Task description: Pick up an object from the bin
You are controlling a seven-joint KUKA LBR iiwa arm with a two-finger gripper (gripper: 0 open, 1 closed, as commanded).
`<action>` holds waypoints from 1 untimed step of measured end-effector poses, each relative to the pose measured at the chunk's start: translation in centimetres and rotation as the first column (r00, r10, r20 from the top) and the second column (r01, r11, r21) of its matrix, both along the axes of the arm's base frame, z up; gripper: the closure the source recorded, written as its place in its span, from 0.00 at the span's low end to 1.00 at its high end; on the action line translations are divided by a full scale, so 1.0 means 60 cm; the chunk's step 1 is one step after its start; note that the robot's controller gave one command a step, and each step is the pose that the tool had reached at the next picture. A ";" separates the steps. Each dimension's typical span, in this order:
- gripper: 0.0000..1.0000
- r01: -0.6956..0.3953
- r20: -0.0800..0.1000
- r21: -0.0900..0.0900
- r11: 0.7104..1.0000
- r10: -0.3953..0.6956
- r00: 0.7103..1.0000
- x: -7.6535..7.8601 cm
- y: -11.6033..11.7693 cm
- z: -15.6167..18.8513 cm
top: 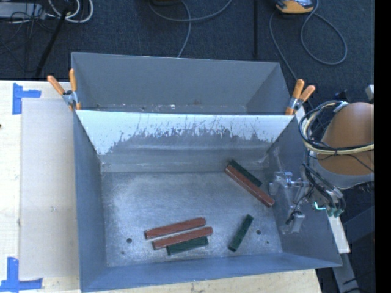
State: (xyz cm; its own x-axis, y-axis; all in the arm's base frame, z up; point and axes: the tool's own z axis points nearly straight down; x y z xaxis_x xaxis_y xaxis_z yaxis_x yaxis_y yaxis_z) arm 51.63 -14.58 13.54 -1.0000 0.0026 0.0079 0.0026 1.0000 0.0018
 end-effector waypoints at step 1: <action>0.00 0.043 0.010 0.000 0.999 -0.043 0.999 0.137 0.013 -0.116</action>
Offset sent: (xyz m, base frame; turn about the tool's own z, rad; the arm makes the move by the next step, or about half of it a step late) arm 0.0806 0.0060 -0.0654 0.0449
